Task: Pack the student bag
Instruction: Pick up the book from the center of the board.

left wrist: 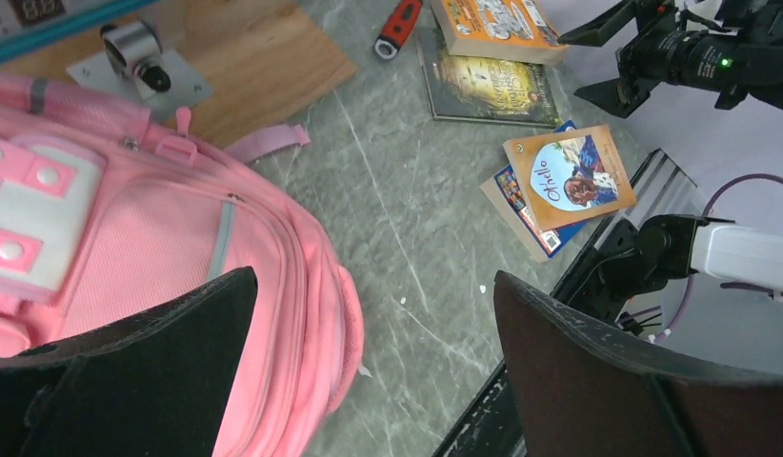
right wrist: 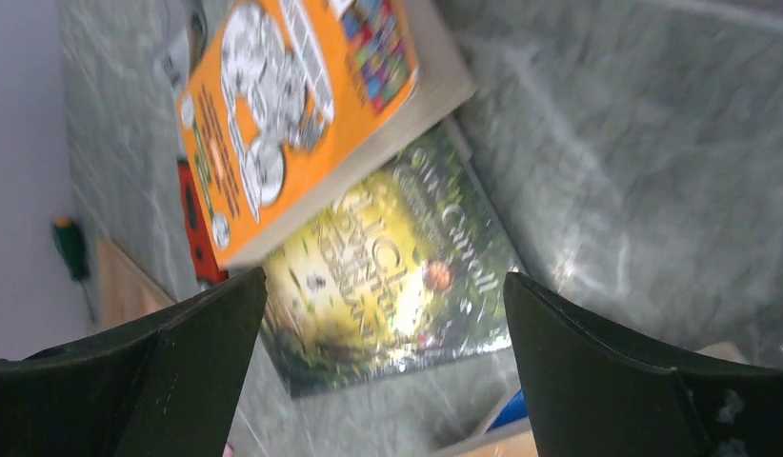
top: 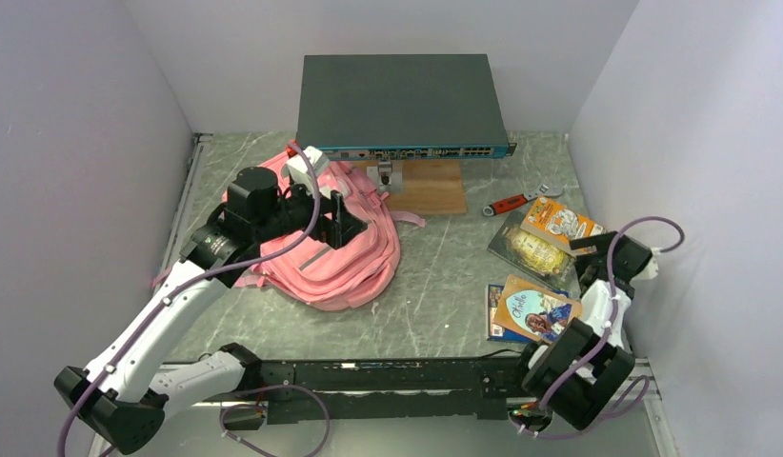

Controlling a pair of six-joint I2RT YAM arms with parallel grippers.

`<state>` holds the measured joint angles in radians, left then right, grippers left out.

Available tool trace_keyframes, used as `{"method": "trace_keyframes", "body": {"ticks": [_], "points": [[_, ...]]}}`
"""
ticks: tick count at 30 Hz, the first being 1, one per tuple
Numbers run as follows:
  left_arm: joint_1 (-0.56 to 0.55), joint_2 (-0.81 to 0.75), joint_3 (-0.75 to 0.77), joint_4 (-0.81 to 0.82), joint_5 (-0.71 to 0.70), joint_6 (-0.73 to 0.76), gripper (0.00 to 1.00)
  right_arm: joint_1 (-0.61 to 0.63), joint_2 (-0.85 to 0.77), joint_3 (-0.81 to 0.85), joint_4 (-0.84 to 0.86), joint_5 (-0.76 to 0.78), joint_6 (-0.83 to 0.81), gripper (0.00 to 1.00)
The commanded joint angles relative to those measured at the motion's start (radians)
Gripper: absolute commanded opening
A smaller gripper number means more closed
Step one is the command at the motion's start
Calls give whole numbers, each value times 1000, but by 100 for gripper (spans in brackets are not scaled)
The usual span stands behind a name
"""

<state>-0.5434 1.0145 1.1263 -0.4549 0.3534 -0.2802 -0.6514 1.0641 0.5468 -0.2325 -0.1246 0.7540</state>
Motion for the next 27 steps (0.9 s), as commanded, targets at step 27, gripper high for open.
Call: {"method": "trace_keyframes", "body": {"ticks": [27], "points": [[-16,-28,-153,134,-2,140,100,-243,478,-180,958,-242,197,70]]}}
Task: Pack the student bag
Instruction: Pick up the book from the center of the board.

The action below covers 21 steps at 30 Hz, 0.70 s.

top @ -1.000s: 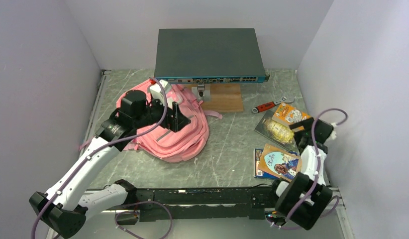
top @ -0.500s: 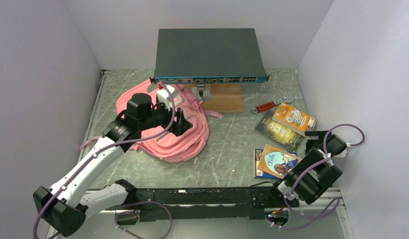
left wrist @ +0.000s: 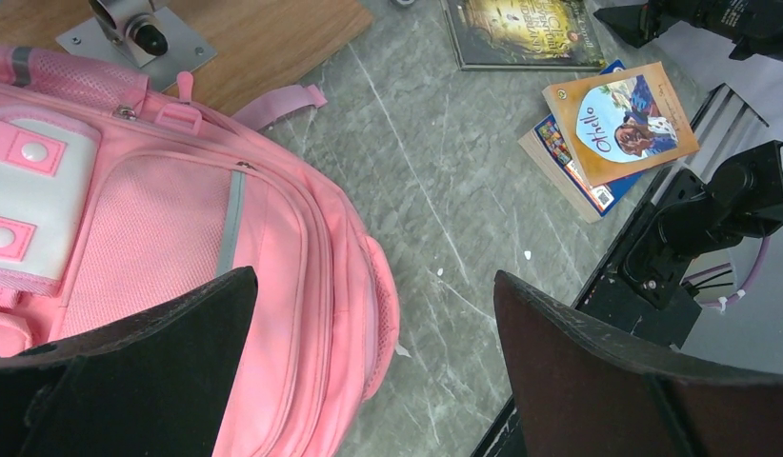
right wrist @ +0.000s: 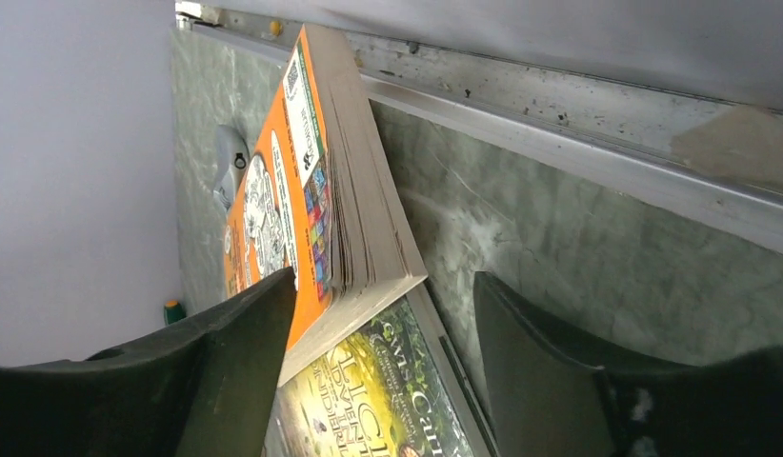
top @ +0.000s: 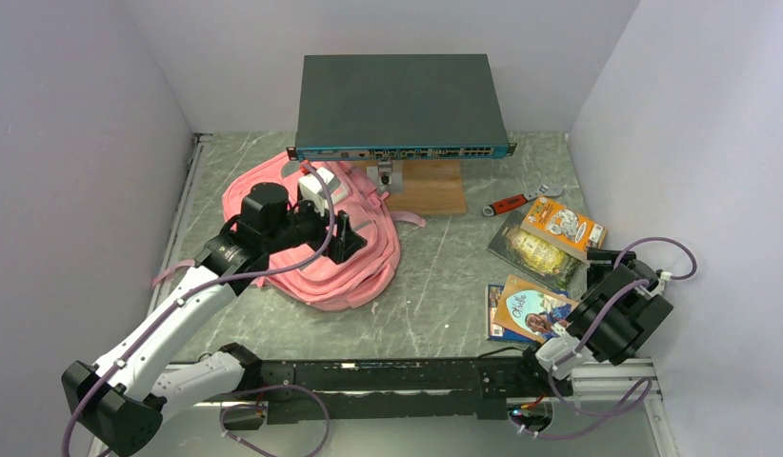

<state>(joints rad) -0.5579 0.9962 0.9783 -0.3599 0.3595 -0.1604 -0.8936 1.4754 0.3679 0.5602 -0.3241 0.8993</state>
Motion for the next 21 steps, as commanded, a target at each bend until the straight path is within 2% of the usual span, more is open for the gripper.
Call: {"method": "trace_keyframes", "body": {"ticks": [1,5,8,10,13,14,21], "points": [[-2,-8,-7,38,-10,21,100,1,87,1,180,-52,61,66],[-2,2,-3,36,1,20,100,2,117,0,239,-79,78,51],[-2,3,-7,40,-1,19,100,4,115,6,245,-91,76,32],[-2,6,-4,35,-5,21,100,8,96,11,225,-90,69,17],[-2,5,-7,40,2,18,100,30,17,23,120,-72,18,3],[-2,7,-7,40,2,18,100,45,-22,29,74,-56,-4,0],[-2,12,-10,45,12,12,100,189,-370,153,-358,147,-199,0]]}}
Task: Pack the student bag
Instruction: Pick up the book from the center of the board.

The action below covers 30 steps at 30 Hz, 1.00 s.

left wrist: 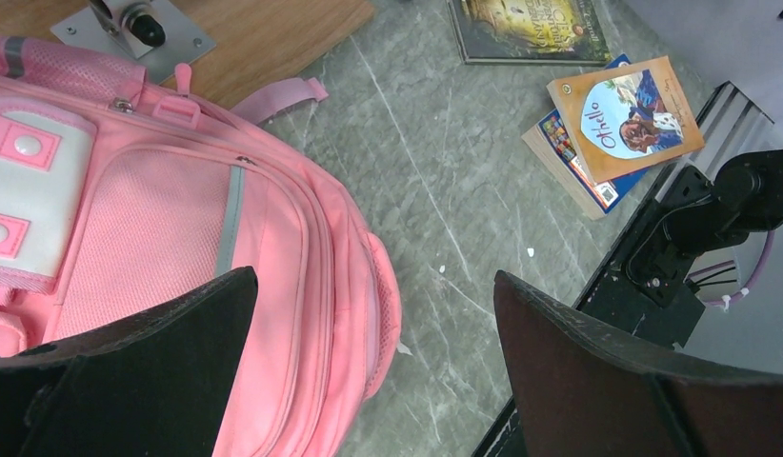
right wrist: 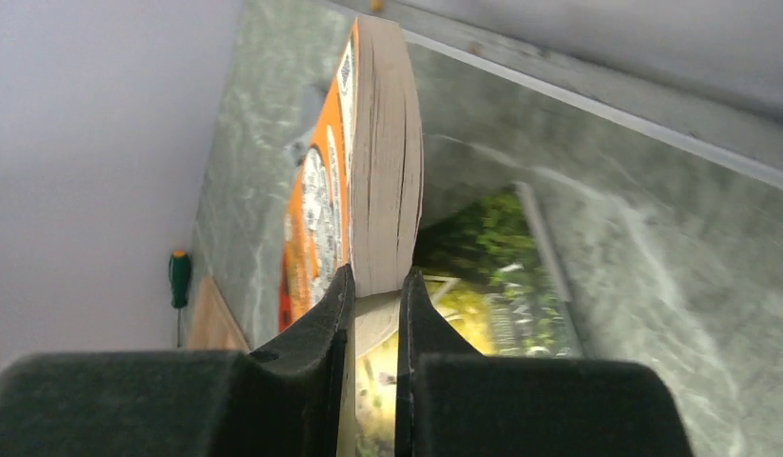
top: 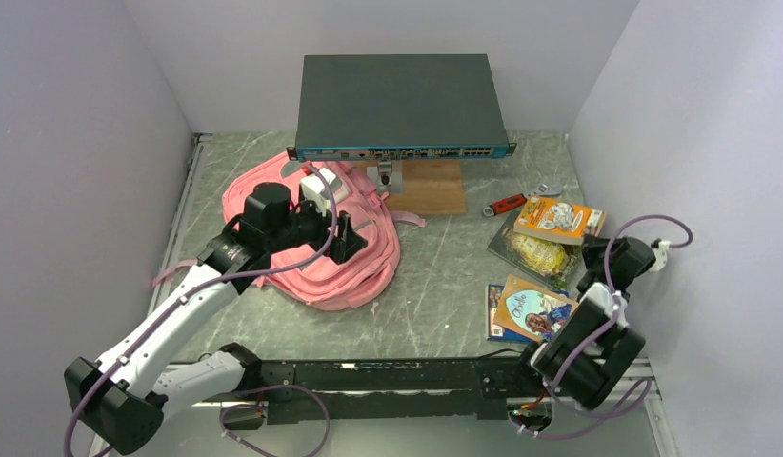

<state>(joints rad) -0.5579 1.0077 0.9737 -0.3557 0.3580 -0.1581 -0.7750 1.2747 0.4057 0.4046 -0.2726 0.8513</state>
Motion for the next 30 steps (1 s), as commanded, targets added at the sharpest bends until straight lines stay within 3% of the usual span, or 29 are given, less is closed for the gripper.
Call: {"method": "trace_keyframes", "body": {"ticks": [1,4,11,15,18,23,27,30], "points": [[-2,1,-5,40,11,8,100,95,-207,132,-242,101,-177,0],[-2,-5,-2,34,1,8,100,180,-275,173,-352,103,-221,0],[-5,-38,-32,84,-13,-25,100,283,-396,278,-586,-71,-214,0],[-80,-54,-41,146,-54,-30,100,368,-436,355,-712,-167,-162,0],[-229,-96,-75,224,-235,2,100,442,-452,346,-721,-251,-53,0],[-585,-80,-161,475,-642,181,100,615,-476,304,-693,-312,122,0],[-748,112,-76,520,-937,322,100,734,-519,270,-656,-257,246,0],[-812,286,7,562,-1120,421,100,820,-537,266,-658,-194,298,0]]}}
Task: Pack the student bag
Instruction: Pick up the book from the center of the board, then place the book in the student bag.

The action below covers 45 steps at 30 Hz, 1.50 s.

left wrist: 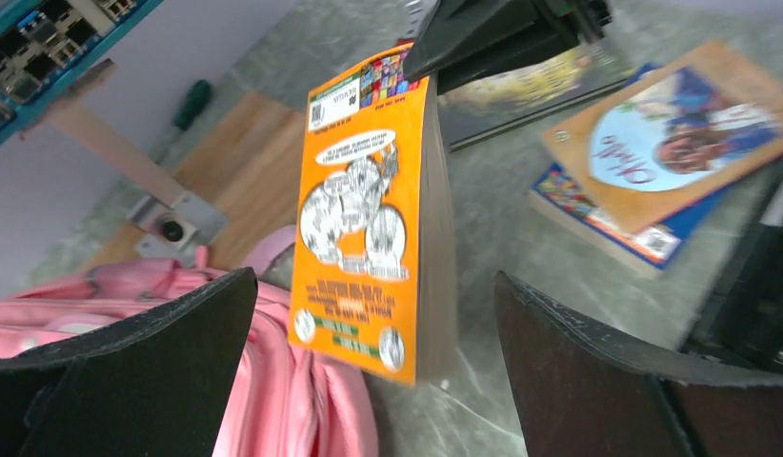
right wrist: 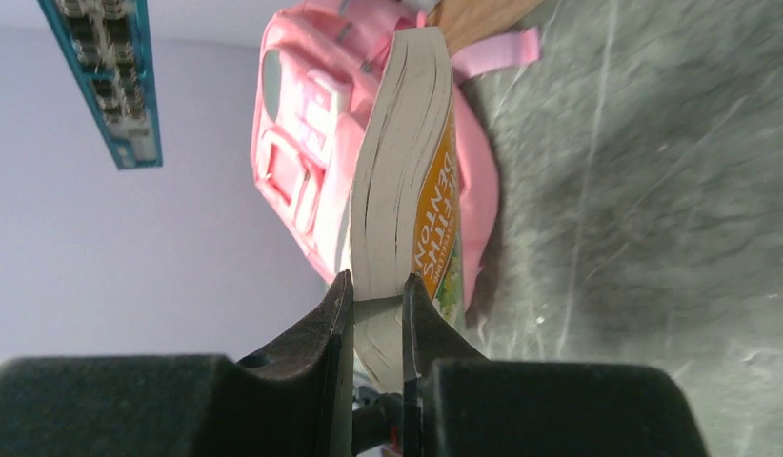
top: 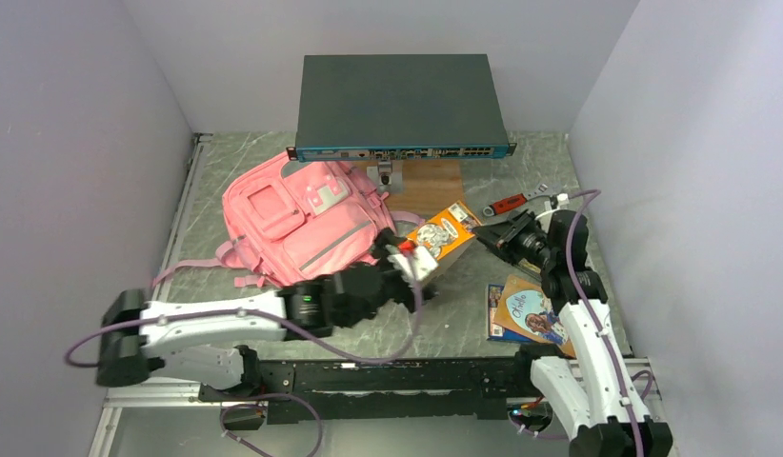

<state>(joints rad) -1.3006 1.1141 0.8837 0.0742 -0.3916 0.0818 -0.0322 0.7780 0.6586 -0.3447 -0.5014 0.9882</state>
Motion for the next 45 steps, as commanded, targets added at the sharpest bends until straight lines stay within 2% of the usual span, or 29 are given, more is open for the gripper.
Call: {"method": "trace_keyframes", "body": {"ticks": [1,3,6,12,16,24,27,29,33,34,35,38,40,42,43,45], "points": [[-82,218,112,149,-387,209,100,93,-49,2,106,48,186,0],[-95,280,126,207,-423,246,100,124,-56,-8,122,68,229,0],[-108,366,182,183,-489,267,100,162,-64,7,103,105,254,0],[-119,494,249,184,-525,309,100,218,-77,32,52,193,295,0],[-120,576,272,250,-607,386,100,250,-83,48,14,233,321,0],[-109,636,279,260,-601,420,99,275,-97,78,-39,271,360,0],[-106,642,274,288,-634,466,88,278,-106,86,-51,277,350,0],[-105,626,258,308,-634,479,71,278,-101,84,-54,261,337,0],[-105,580,256,236,-604,430,50,277,-96,78,-38,210,237,0],[-103,564,258,207,-587,409,43,277,-97,83,-47,206,206,4],[-101,537,261,171,-567,388,37,278,-103,85,-54,204,177,12],[-83,474,255,112,-510,347,10,278,-109,83,-59,172,78,46],[-67,426,236,100,-458,344,4,277,-90,117,-120,165,-38,70],[-53,357,178,128,-378,360,0,275,-49,214,-282,229,-169,96],[-44,316,143,151,-334,366,0,273,-27,264,-345,266,-217,99],[-22,238,56,187,-226,372,0,270,-1,362,-425,325,-263,100]]}}
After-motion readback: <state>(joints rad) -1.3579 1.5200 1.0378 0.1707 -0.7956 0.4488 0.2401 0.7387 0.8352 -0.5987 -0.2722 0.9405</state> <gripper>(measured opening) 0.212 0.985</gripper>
